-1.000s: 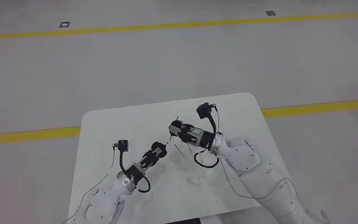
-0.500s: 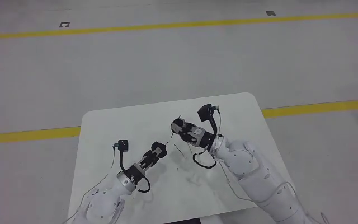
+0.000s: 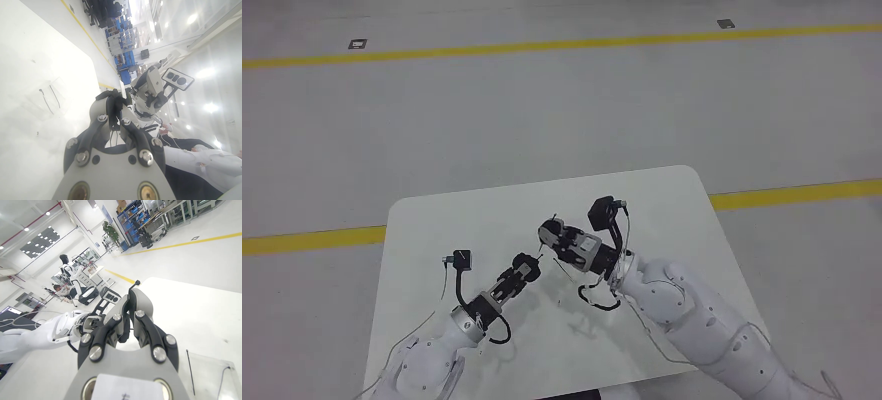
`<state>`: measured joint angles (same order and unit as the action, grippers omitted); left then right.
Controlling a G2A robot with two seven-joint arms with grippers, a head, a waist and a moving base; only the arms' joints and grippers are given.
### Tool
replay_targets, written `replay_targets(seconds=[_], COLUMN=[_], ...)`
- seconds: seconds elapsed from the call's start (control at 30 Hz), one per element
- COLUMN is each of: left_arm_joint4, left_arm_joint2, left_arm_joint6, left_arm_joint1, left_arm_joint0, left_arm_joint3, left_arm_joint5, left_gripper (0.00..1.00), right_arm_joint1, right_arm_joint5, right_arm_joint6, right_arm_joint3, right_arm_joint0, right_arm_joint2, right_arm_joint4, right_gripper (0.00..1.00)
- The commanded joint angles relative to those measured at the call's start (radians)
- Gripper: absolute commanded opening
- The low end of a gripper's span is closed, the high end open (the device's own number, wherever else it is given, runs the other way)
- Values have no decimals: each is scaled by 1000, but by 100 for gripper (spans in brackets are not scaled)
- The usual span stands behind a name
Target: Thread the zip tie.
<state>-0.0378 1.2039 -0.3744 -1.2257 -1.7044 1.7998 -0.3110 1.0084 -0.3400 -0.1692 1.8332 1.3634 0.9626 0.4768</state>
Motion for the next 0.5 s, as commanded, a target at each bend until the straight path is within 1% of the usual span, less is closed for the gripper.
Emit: replay_targets(seconds=[0.0, 0.4, 0.47], left_arm_joint4=[0, 0, 0], left_arm_joint2=[0, 0, 0], left_arm_joint6=[0, 0, 0], left_arm_joint1=[0, 0, 0], left_arm_joint0=[0, 0, 0], left_arm_joint3=[0, 0, 0], left_arm_joint5=[0, 0, 0], left_gripper=[0, 0, 0], right_arm_joint1=[-4, -4, -3], right_arm_joint5=[0, 0, 0], right_arm_joint6=[4, 4, 16], right_arm_joint3=[1, 1, -4], right_arm_joint0=[-3, -3, 4], right_arm_joint2=[-6, -6, -1], right_arm_joint4=[-4, -4, 0], right_gripper=[0, 0, 0])
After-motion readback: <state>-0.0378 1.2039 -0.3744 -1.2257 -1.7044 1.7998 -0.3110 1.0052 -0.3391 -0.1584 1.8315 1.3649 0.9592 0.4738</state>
